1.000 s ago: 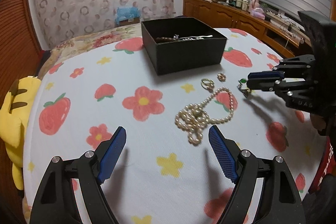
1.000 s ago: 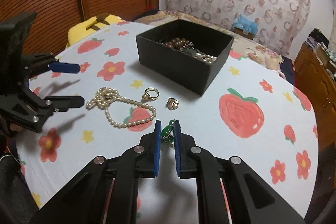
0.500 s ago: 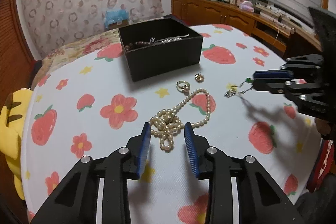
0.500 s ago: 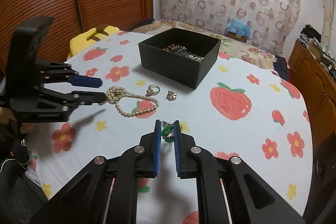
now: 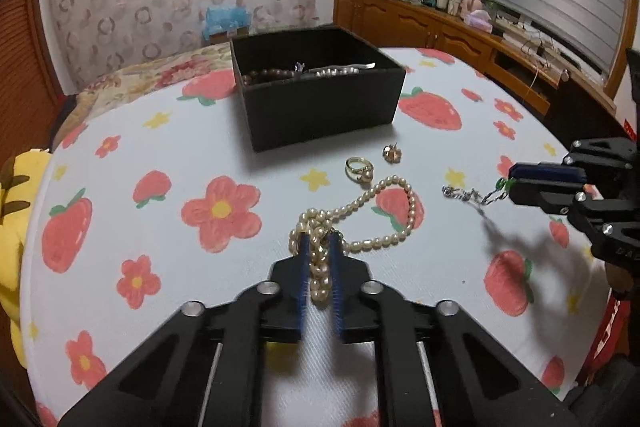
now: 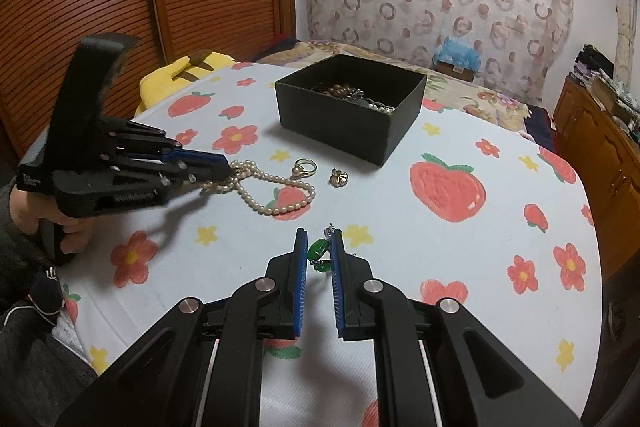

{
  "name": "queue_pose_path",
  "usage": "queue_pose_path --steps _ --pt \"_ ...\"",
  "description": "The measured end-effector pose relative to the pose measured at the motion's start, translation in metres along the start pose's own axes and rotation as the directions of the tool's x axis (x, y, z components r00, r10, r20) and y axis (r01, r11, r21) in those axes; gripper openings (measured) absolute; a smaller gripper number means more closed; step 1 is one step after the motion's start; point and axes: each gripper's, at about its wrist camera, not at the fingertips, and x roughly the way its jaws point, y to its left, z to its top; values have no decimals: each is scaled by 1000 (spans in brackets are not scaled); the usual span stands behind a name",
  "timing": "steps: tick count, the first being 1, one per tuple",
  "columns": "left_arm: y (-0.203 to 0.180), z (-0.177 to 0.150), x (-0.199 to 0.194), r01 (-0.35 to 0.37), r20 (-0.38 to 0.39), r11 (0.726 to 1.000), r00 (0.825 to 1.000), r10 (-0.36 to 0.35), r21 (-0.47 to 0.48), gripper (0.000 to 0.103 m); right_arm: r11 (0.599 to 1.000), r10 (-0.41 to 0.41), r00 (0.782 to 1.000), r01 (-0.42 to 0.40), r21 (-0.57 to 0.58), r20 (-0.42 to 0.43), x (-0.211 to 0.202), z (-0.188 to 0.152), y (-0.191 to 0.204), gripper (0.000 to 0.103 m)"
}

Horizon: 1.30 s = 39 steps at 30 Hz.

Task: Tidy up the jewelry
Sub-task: 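Grasp the pearl necklace with the left tool while the right tool grasps the green jade pendant, then lift the pearl necklace with the left tool while the right tool carries the jade pendant over the box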

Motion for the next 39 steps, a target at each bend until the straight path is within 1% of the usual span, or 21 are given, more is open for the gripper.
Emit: queue_pose_path --steps 8,11,15,17,23,26,33,39 --pt "4 5 -26 -8 67 1000 998 9 -11 4 1000 -7 1000 7 4 14 -6 0 -1 13" --pt "3 10 -37 -12 92 1000 996 12 -3 4 1000 -9 1000 9 4 21 -9 2 -3 13" --pt "4 9 -39 -11 94 1000 995 11 -6 4 1000 -9 1000 9 1 25 -10 3 -2 13" --pt "4 11 -40 1 103 1000 995 0 -16 4 1000 -7 1000 7 -4 24 -9 4 -2 13" --pt "2 30 -61 13 168 1000 986 -12 0 4 1000 -4 999 4 -11 36 -11 11 -2 13" --pt "1 43 -70 4 200 1000 980 -6 12 4 1000 1 998 -1 -12 60 -15 22 -4 13" --pt "-1 74 -93 -16 271 999 963 5 38 4 999 -6 991 11 -30 131 -33 60 -13 12" --pt "5 91 -102 -25 301 999 954 11 43 4 998 2 985 9 -61 171 -37 88 -14 12"
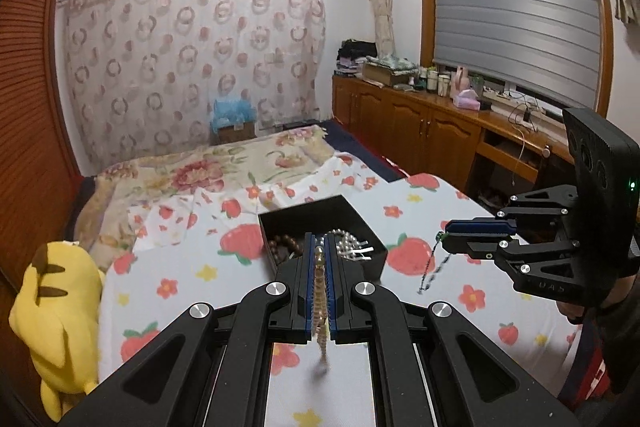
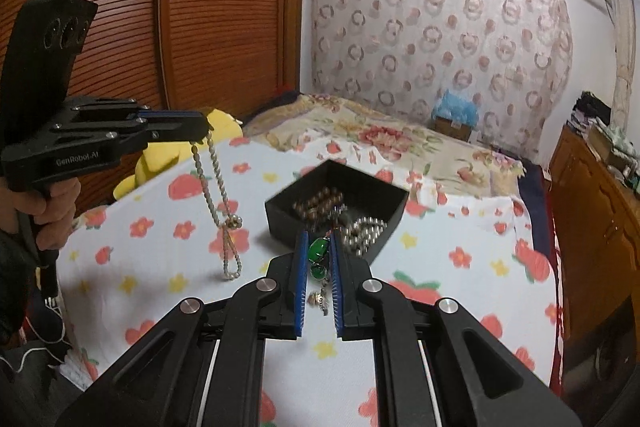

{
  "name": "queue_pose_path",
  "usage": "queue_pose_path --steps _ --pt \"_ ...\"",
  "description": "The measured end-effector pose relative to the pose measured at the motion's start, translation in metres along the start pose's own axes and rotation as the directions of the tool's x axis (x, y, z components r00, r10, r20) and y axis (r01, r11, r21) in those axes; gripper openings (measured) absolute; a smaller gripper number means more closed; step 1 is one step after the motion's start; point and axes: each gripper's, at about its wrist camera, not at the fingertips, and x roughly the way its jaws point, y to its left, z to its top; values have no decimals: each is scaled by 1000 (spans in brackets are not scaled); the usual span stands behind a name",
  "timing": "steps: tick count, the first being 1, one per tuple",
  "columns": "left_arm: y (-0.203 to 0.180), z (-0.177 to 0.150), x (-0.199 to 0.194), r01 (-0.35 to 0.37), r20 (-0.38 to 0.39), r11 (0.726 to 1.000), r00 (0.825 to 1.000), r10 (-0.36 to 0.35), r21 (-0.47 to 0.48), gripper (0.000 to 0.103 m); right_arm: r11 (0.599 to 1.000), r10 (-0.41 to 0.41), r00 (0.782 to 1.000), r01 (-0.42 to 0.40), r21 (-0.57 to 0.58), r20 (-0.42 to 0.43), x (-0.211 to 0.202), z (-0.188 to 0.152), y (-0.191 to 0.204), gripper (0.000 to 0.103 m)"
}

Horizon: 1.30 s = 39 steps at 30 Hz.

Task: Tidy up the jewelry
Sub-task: 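Lift the pearl necklace with the left tool while the right tool carries the jade pendant over the box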

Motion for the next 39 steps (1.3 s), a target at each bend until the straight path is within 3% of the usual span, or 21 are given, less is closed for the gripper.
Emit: queue_pose_path --steps 15,39 --pt "24 32 22 -17 15 1000 1000 17 -13 4 999 30 999 -30 -35 16 30 45 -13 12" --pt "17 113 39 -12 103 999 995 8 39 4 999 53 999 -53 -5 -1 73 67 -49 12"
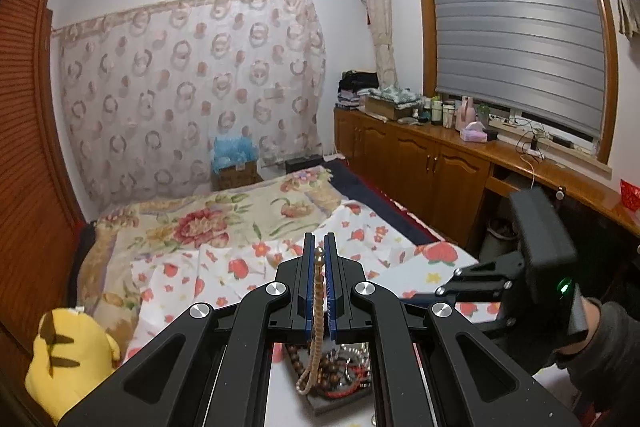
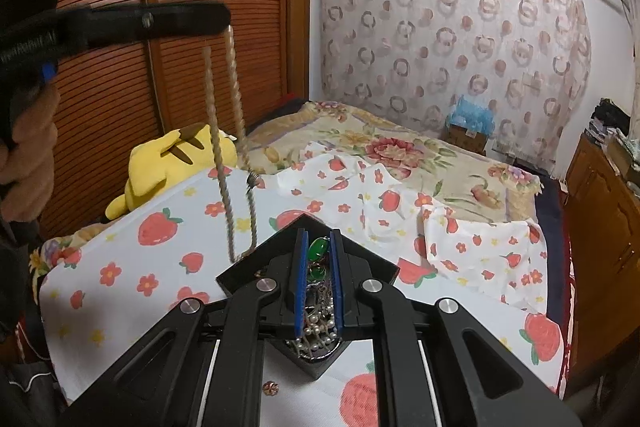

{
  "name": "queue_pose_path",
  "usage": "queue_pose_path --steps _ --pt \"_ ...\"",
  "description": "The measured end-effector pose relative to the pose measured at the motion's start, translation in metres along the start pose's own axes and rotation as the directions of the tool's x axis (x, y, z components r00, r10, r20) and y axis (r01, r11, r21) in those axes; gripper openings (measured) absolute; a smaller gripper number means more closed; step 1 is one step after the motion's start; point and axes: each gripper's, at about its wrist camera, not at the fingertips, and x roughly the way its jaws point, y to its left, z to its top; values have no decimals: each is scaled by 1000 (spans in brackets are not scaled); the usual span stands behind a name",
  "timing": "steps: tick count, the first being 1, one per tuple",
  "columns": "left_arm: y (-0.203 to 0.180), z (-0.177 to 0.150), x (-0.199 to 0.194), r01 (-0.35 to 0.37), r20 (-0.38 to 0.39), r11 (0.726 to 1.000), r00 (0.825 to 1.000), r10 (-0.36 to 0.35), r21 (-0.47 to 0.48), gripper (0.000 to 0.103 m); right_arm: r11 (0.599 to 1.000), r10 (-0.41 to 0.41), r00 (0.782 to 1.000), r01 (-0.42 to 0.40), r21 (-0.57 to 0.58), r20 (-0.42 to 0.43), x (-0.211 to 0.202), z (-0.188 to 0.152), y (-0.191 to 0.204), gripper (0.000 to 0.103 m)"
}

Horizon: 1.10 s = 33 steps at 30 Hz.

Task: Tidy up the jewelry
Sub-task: 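Lift the pearl necklace with the left tool while the right tool carries the jade pendant over the box, then lower the pearls into the box with the left tool while the right tool releases the pendant inside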

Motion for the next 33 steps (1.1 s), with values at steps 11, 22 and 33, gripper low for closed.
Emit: queue_pose_path --steps 11,22,33 --pt "4 -18 34 9 -71 999 997 -12 -36 4 1000 3 1000 -3 25 10 5 5 -20 12" --pt "21 -57 53 4 -140 997 990 -15 -79 4 998 44 999 -43 55 -20 38 11 -25 12" --pt "29 -71 59 3 -157 996 987 -18 -94 4 993 87 994 -82 84 -62 72 8 -32 13"
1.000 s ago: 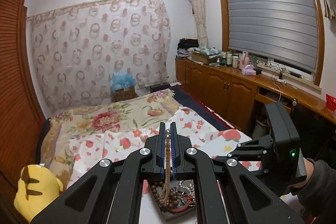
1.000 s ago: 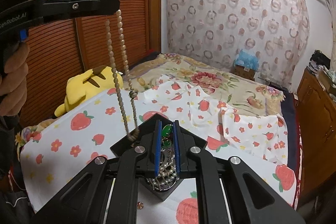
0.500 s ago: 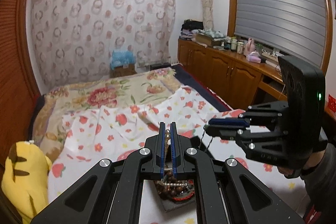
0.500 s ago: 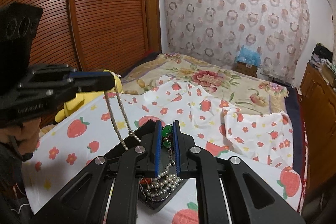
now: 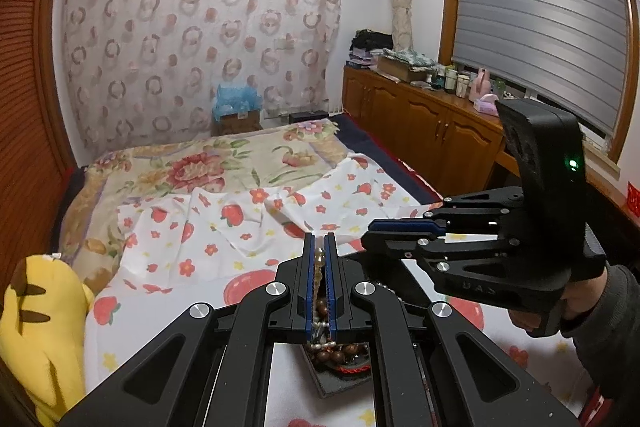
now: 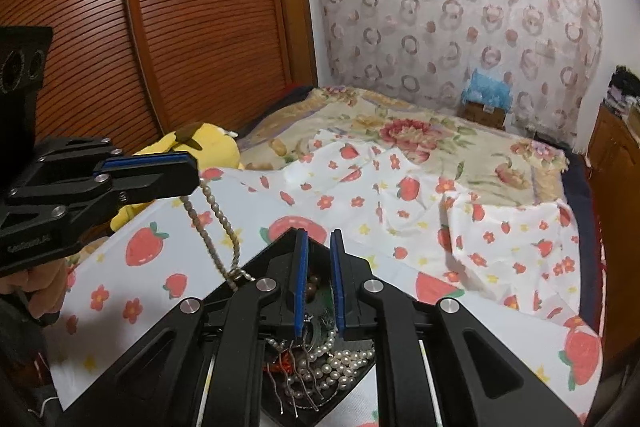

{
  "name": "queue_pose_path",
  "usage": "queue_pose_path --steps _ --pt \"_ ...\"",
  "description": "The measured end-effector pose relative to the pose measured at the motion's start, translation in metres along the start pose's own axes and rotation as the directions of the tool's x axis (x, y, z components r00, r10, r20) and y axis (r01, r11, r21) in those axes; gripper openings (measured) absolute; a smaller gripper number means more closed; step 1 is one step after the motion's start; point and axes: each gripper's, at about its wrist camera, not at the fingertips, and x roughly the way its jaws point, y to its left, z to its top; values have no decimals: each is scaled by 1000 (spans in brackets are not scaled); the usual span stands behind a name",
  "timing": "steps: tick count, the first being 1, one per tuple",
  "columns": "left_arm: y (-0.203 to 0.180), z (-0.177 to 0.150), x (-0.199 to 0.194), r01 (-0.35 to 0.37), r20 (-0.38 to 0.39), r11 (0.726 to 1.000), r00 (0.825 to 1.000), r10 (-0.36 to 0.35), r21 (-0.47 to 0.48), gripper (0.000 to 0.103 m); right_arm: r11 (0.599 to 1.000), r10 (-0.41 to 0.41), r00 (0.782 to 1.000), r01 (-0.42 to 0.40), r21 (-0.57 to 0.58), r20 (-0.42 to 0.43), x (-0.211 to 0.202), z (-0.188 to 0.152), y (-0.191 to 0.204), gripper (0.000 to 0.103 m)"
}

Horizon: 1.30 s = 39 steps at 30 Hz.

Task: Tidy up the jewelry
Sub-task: 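Lower the pearls into the box with the left tool while the right tool releases the pendant inside, then move the left tool to the gold pearl ring while the right tool approaches the gold flower earring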

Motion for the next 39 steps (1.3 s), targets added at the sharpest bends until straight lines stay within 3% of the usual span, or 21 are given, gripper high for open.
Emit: queue_pose_path --steps 5,16,25,28,29,32,33,35,39 --pt "-3 -5 12 12 -21 1000 1000 -12 -3 4 1000 -23 1000 23 5 -18 2 -12 -5 13" --pt "-32 9 36 97 -29 995 995 -97 22 4 994 -105 994 106 39 -19 -34 -51 -20 13" --pt "-29 -6 56 68 -91 998 994 -67 12 8 993 -103 994 105 57 -24 -54 -74 -17 13" --pt "-23 -21 47 48 -94 999 994 -47 2 26 993 -101 994 103 52 -31 -60 -85 -10 13" --pt "-22 -25 44 42 -93 999 995 -42 2 36 994 -96 995 98 49 -34 -62 -90 -6 13" --pt "-21 -42 32 29 -97 1000 995 -29 8 47 995 -83 995 86 44 -49 -64 -103 6 13" --pt "-21 -47 29 20 -100 1000 995 -19 9 58 996 -80 995 82 44 -56 -62 -105 9 13" --pt "-23 -61 23 -2 -106 1000 994 3 14 71 996 -77 995 80 41 -70 -61 -114 17 13" --pt "-24 -81 14 -35 -127 999 991 37 21 83 997 -69 994 72 32 -88 -60 -125 33 15"
